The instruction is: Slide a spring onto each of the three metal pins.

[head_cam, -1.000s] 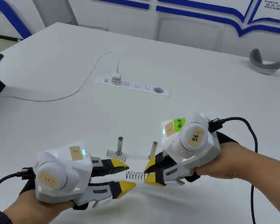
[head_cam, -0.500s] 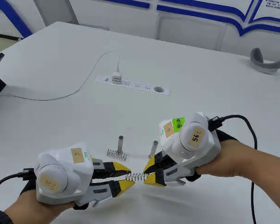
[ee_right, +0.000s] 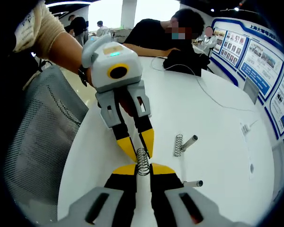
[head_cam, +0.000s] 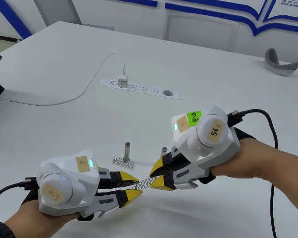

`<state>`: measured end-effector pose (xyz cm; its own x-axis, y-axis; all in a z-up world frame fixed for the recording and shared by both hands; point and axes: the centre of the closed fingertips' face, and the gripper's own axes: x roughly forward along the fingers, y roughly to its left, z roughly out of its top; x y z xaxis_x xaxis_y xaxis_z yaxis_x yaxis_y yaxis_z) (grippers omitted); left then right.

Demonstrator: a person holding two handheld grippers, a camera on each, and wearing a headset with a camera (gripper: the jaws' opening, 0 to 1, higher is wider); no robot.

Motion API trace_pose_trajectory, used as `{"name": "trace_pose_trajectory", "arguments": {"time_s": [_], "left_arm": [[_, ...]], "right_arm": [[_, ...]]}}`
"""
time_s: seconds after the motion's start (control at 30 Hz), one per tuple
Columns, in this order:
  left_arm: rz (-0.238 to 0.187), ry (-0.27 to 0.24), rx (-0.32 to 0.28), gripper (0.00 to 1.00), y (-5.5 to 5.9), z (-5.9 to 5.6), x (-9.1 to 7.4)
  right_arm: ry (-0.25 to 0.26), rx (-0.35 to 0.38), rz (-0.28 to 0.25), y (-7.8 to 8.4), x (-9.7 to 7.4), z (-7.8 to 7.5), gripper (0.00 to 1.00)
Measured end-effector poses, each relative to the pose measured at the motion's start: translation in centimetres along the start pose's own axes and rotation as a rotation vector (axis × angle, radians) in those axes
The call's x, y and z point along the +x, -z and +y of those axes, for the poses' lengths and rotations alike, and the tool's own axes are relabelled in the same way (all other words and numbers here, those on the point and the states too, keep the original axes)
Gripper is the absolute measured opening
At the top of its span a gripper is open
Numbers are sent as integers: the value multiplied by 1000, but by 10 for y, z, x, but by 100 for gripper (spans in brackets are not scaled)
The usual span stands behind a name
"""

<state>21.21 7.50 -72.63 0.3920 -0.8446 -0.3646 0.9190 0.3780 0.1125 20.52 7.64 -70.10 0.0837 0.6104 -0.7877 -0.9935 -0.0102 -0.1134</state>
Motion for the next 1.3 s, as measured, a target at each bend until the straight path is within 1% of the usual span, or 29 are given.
{"name": "trace_pose_trajectory", "arguments": {"time_s": [0.13, 0.27, 0.53, 0.73, 0.8, 0.87, 1.03, 1.27, 1.3], "left_arm": [[0, 2, 0, 12, 0, 0, 1], [-2, 7, 0, 11, -1, -2, 2], [-13, 12, -9, 11, -4, -3, 4], [-15, 15, -17, 11, -4, -4, 4], [-17, 17, -20, 11, -4, -5, 4], [-29, 16, -34, 11, -6, -4, 4], [-32, 14, -34, 11, -6, -4, 4], [-32, 6, -37, 11, -6, -2, 4], [-33, 5, -38, 11, -6, -2, 4]], "right_arm": [[1, -5, -10, -7, 0, 0, 11], [2, -8, -33, -16, -1, 1, 11], [8, -15, -67, -27, 1, 1, 11], [14, -2, -76, -28, 1, 1, 12], [12, 5, -72, -27, 2, 2, 12], [14, 7, -65, -25, 2, 2, 13], [10, 19, -63, -24, 3, 3, 14], [14, 33, -78, -26, 4, 1, 12], [7, 47, -90, -28, 4, 2, 12]]}}
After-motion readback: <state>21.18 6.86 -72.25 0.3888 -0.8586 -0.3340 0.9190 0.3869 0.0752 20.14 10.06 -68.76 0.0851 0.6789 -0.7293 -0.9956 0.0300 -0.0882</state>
